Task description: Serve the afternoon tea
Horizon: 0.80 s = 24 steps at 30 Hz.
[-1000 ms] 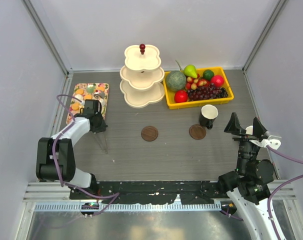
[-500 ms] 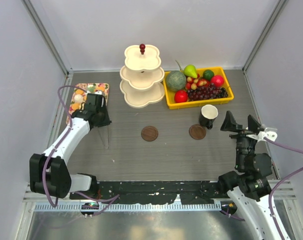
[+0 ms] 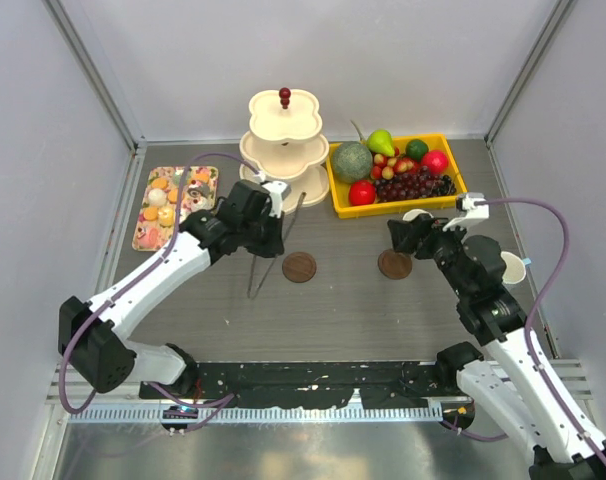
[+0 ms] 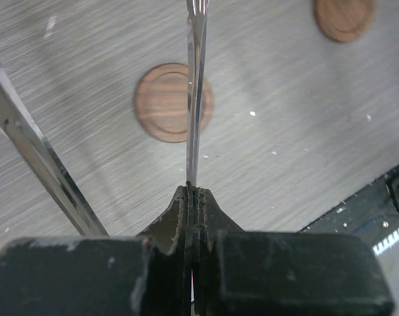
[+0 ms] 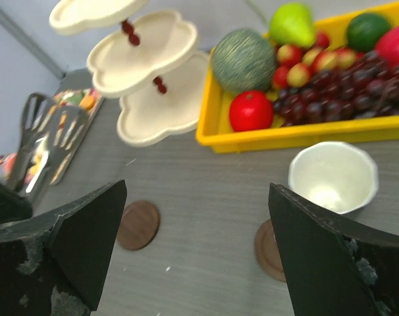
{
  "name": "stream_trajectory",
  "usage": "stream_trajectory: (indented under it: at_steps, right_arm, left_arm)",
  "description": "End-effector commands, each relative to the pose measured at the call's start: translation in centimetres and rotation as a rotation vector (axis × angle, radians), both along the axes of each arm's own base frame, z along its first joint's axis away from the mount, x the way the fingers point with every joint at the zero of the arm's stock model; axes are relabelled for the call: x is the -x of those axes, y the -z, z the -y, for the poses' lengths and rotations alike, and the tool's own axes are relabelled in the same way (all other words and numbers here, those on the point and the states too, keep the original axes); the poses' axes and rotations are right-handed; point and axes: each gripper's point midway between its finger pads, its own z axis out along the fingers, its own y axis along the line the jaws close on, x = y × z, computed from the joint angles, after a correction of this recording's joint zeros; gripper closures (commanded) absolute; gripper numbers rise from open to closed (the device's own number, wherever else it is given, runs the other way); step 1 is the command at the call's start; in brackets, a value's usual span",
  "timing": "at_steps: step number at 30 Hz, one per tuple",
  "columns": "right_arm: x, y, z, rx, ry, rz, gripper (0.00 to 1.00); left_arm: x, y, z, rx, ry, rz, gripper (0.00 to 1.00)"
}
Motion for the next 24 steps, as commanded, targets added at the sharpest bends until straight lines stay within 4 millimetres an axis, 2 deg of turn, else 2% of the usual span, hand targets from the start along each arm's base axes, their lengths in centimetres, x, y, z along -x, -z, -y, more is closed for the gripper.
stream_trajectory:
  at_steps: [1,7,10,11,12,13,14,18,20,24]
  right_arm:
    - [0.5,-2.4,-4.9,-0.213,-0.213,-0.024,0.05]
    - [0.3,-1.4,-9.2,-0.392,-0.404,-0.107,0.05]
    - [0.3,-1.1,-10.2,-0.469,-0.453,-0.113,0.05]
    - [0.2,-0.4,-10.5,-0.49,-0.457,-0.143,0.04]
    - [0.3,-0.6,-10.7,-0.505,-0.464,-0.139,0.04]
    - [0.1,0.2,-10.9,-0.51,-0.46,-0.161,0.05]
    - [0.1,0.0,-11.0,-0.524,-0.467,-0.158,0.05]
    - [0.0,1.4,-11.7,-0.556,-0.472,-0.206,0.04]
    - [0.1,1.7,-11.9,-0.568,-0.482,-0.212,0.0]
    - [0.0,2.0,-12.0,-0.572,-0.485,-0.221,0.12]
  left_arm:
    - [1.6,-2.1,4.3,0.042,0.169,0.035,1.0]
    - [3.6,-3.6,9.2,0.094,0.295,0.067,1.0]
    - [4.5,-3.9,11.1,0.103,0.346,0.069,1.0]
    - [4.9,-3.9,11.6,0.105,0.361,0.067,1.0]
    - [5.1,-4.1,12.0,0.11,0.371,0.07,1.0]
    - [5.3,-3.9,12.3,0.107,0.381,0.068,1.0]
    - [5.5,-4.0,12.5,0.107,0.387,0.067,1.0]
    - [6.0,-4.5,13.4,0.113,0.418,0.073,1.0]
    - [6.2,-4.7,13.7,0.115,0.43,0.082,1.0]
    - [6.4,-4.8,14.0,0.11,0.439,0.083,1.0]
